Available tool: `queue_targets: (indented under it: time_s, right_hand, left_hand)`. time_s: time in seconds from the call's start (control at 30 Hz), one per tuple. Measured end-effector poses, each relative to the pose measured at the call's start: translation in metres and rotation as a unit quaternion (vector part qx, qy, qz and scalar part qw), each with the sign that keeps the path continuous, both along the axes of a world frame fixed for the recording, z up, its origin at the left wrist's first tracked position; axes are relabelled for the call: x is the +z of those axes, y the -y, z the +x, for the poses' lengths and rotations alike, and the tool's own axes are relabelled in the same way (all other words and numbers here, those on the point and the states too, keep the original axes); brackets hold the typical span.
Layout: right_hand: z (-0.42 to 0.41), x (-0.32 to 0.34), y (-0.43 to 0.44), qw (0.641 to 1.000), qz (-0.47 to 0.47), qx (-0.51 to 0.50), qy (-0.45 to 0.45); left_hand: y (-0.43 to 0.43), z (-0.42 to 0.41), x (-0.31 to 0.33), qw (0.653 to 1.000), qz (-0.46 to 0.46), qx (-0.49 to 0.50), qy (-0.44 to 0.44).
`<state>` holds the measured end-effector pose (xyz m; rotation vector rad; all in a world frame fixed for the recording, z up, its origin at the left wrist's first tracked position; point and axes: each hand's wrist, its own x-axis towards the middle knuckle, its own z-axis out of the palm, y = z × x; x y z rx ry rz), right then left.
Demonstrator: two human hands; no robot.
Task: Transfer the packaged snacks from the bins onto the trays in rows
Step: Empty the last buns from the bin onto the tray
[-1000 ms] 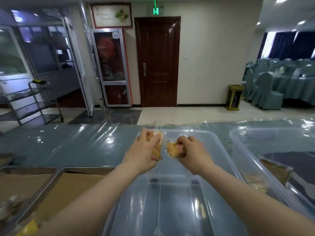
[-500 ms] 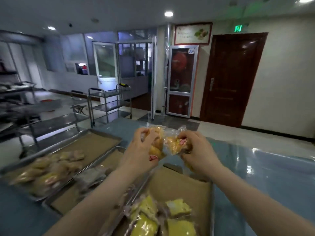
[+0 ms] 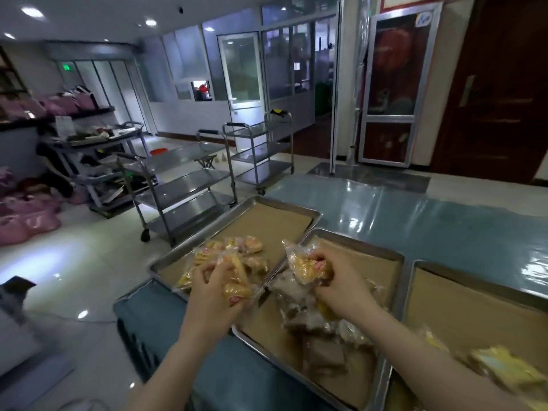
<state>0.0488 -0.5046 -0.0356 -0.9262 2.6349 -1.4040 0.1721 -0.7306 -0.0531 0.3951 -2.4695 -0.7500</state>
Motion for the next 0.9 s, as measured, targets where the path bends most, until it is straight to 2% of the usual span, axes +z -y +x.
queue_targets:
  time_s: [0.37, 0.47, 0.57, 0.63, 0.7, 0.8, 0.83, 0.9]
  right_hand:
    - [-0.078, -0.094, 0.186, 0.993, -0.047, -0.034, 0.106]
    - [-0.085, -0.108, 0.219, 0.99, -0.033, -0.061, 0.12]
    - [-0.081, -0.127, 0.245, 0.986, 0.015, -0.044, 0.16]
    - [-0.076, -0.141, 0.26, 0.988, 0.072, -0.038, 0.133]
    - [-0.068, -0.149, 0.27, 0.985, 0.121, -0.076, 0.097]
    - [-0.051, -0.154, 0.28, 0.978, 0.123, -0.166, 0.04]
    - [-0.047, -0.156, 0.282, 0.977, 0.125, -0.172, 0.026]
    - [-0.041, -0.165, 0.287, 0.97, 0.187, -0.153, 0.014]
  left_hand:
    - [0.16, -0.048, -0.066, 0.997, 0.009, 0.03, 0.069]
    - [0.196, -0.054, -0.081, 0.995, 0.022, 0.049, 0.086]
    - [0.229, -0.071, -0.095, 0.993, 0.034, 0.046, 0.106]
    - [0.247, -0.091, -0.102, 0.992, 0.049, 0.021, 0.111]
    - [0.258, -0.112, -0.11, 0.99, 0.064, -0.015, 0.121]
    - [0.261, -0.131, -0.129, 0.981, 0.087, -0.08, 0.156]
    - [0.261, -0.133, -0.138, 0.976, 0.083, -0.091, 0.178]
    - [0.263, -0.137, -0.16, 0.971, 0.035, -0.102, 0.211]
